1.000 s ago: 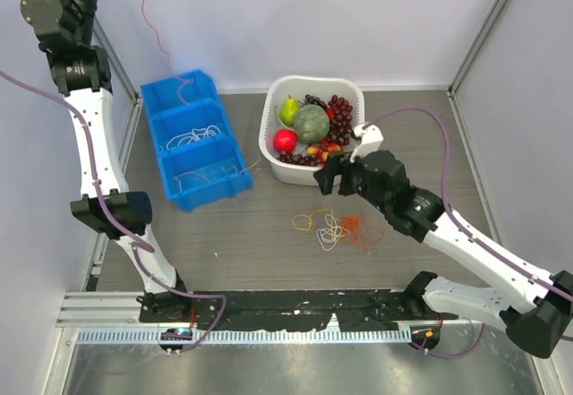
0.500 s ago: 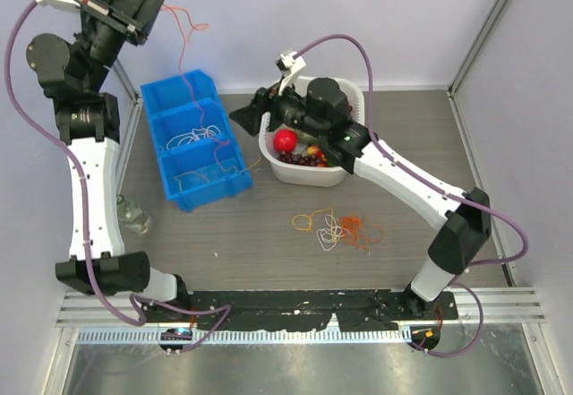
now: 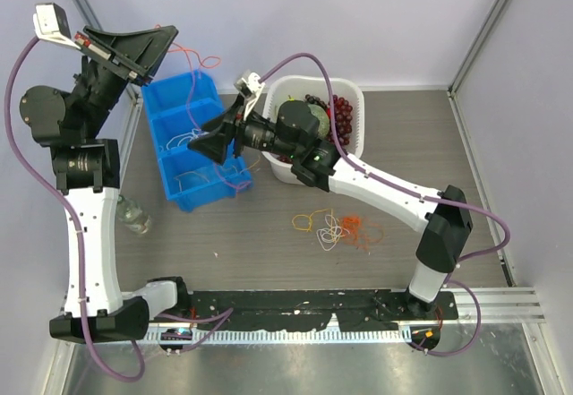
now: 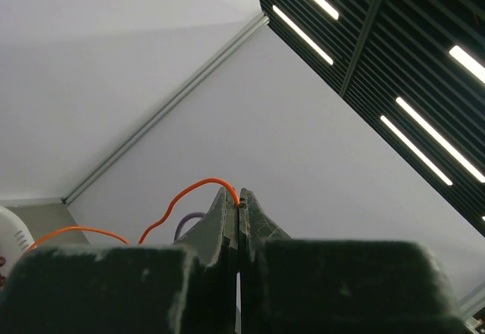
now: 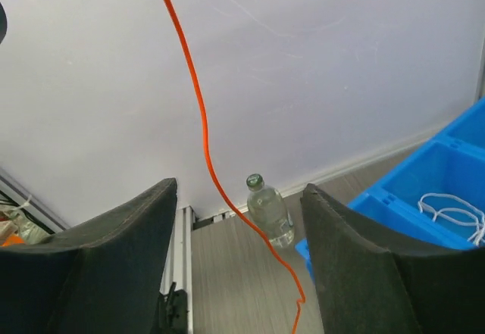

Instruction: Untangle the cables

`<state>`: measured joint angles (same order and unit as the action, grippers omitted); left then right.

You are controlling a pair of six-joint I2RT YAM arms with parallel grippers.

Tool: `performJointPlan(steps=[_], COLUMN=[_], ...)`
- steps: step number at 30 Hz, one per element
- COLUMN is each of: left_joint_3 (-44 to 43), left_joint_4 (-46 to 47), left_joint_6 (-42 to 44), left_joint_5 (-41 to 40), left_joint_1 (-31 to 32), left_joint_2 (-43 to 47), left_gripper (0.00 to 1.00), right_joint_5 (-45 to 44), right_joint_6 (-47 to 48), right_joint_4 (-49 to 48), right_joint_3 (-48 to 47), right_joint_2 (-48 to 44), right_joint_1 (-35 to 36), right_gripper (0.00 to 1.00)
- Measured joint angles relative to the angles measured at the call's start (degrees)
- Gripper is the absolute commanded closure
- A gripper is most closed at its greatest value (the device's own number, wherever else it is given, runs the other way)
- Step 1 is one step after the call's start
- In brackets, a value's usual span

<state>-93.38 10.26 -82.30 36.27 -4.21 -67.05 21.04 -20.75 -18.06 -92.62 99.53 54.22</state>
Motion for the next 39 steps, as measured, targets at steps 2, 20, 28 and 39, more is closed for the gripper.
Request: performJointPlan(steps=[2, 20, 28, 39], left_joint_3=[0.9, 31.0, 46.5, 48.5], left_joint_4=[0.0, -6.0, -1.0, 6.8], left_joint_6=[0.0, 22.0, 25.0, 26.0], left_joint_5=[0.5, 3.7, 3.3, 4.1], left_joint_1=[0.1, 15.2, 22.6, 25.0], left_joint_2=[1.0, 12.6, 19.0, 19.9], left_gripper=[1.0, 1.0, 0.95, 0.87], right_joint_5=[0.6, -1.8, -7.3, -8.9], right_joint_6=[-0.5, -18.5, -22.9, -24.8], right_joint_4=[-2.0, 1.0, 2.1, 2.5], right_joint_3=[0.0, 16.7, 27.2, 32.4], right_joint_2=[0.3, -21.2, -29.2, -29.4], right_joint_1=[0.0, -3.7, -5.8, -5.5], right_gripper=[0.9, 0.99, 0.99, 0.99])
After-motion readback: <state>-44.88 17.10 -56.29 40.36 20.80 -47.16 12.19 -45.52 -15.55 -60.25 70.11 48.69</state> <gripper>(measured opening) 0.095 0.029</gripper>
